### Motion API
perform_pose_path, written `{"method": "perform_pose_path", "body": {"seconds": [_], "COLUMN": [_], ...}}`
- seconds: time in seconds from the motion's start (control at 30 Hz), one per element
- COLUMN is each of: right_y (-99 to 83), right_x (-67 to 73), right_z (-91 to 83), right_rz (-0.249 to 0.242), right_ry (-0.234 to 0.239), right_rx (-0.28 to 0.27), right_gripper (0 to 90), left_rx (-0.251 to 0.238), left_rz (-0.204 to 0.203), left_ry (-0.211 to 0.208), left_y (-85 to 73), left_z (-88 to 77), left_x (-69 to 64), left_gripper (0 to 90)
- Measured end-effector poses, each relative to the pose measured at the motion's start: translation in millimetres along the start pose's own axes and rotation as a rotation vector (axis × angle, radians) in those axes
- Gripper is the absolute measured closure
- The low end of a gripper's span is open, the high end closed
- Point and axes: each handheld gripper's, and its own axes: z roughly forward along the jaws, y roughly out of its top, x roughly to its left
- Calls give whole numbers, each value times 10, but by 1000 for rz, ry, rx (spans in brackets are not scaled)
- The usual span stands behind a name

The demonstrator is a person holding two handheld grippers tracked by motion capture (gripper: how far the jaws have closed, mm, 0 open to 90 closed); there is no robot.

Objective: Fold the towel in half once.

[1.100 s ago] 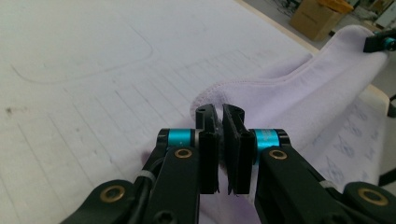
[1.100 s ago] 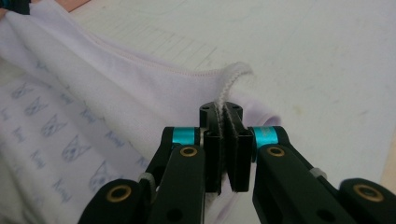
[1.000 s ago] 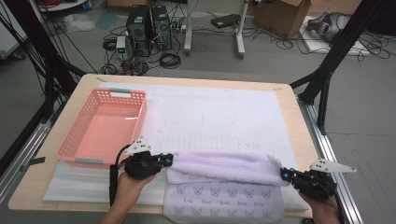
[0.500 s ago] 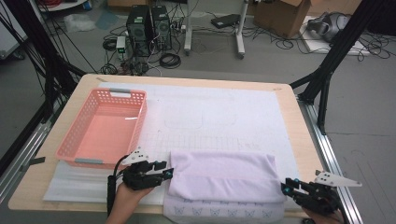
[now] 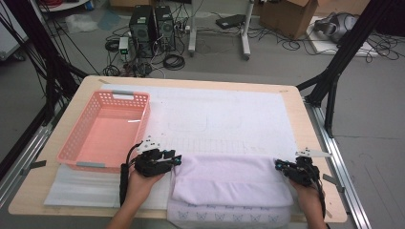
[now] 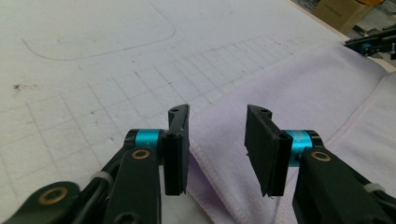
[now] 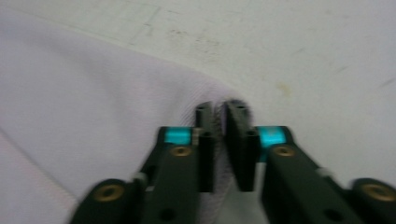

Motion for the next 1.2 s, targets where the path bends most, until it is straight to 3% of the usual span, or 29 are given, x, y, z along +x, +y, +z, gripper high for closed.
{"method": "perform_pose_path", "body": {"seconds": [0.07, 0.1, 0.17, 0.33, 0.5, 0.63, 0.73, 0.83, 0.87, 0.97, 1.03, 1.2], "right_y": [18, 11, -20, -33, -55, -60, -47, -42, -41, -46, -46, -42], "right_x": [-18, -52, -98, -54, -66, -58, -36, -23, -23, -42, -60, -104], "right_z": [-28, -51, -65, -77, -141, -159, -168, -167, -163, -157, -165, -207], "right_rz": [-34, -20, 19, 5, 11, 15, 1, 2, 5, 7, 13, 44], "right_ry": [-96, -110, -92, -91, -72, -64, -57, -56, -57, -63, -70, -71], "right_rx": [-7, -21, -49, -59, -82, -85, -96, -98, -97, -97, -102, -123], "right_gripper": [870, 870, 864, 740, 726, 726, 726, 726, 719, 678, 643, 582], "left_rx": [-9, -6, 5, 45, 78, 99, 77, 80, 77, 71, 64, 73], "left_rz": [-3, 0, 2, 1, 2, 66, 54, 31, 31, 15, 8, -27], "left_ry": [8, 8, 16, 14, 20, 105, 169, 171, 172, 169, 163, 124], "left_y": [-6, -11, -28, -76, -90, -62, -35, -38, -44, -47, -45, -45], "left_z": [-4, -6, -1, 30, 111, 175, 148, 125, 126, 138, 149, 186], "left_x": [2, 1, -14, -46, -51, -92, -46, -18, -24, -21, 0, 57], "left_gripper": [620, 624, 639, 644, 646, 866, 875, 875, 866, 646, 557, 472]}}
